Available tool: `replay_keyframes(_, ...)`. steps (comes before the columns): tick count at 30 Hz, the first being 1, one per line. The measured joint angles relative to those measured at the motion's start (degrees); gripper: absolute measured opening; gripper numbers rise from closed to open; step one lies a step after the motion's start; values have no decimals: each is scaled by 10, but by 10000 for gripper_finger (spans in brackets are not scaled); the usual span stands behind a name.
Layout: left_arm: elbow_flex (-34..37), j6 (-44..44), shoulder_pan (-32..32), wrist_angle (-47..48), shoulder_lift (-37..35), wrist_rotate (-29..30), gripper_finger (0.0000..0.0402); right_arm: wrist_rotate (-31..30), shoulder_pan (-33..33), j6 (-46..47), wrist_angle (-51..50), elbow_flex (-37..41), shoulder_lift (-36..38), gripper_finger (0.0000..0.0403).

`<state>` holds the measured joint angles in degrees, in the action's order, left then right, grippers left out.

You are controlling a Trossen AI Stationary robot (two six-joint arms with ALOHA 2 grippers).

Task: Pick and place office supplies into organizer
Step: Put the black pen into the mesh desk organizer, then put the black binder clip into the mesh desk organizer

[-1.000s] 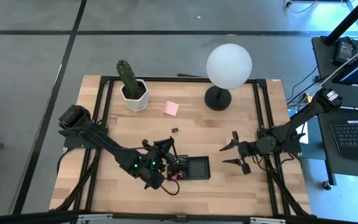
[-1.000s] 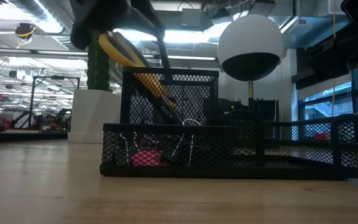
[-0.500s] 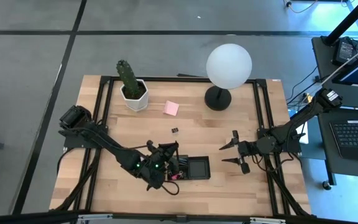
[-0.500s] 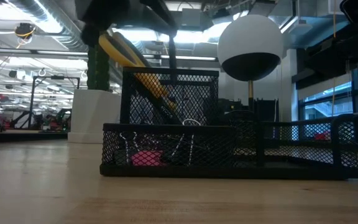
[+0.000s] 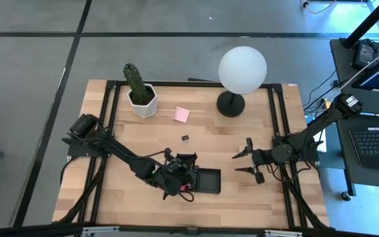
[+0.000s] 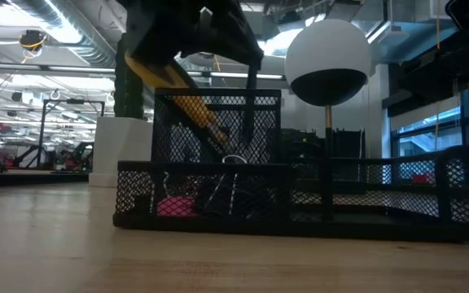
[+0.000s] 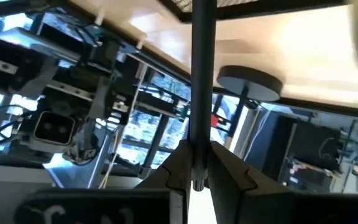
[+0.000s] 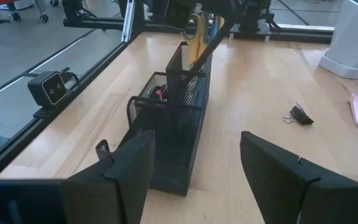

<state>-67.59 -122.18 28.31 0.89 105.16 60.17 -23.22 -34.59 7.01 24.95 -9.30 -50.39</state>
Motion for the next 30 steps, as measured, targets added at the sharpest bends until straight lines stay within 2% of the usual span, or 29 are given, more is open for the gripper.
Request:
replay_keyframes(6,0,-1,0,-11,0,-3,33,0,0,0,0,0,0,236)
replay_keyframes(11,0,38,0,-11,0,-21,34,0,0,0,0,0,0,236)
replay_keyframes(23,0,81,0,-7,0,-30,70,0,0,0,0,0,0,236)
replay_keyframes(30,0,83,0,-7,0,-28,76,0,0,0,0,0,0,236)
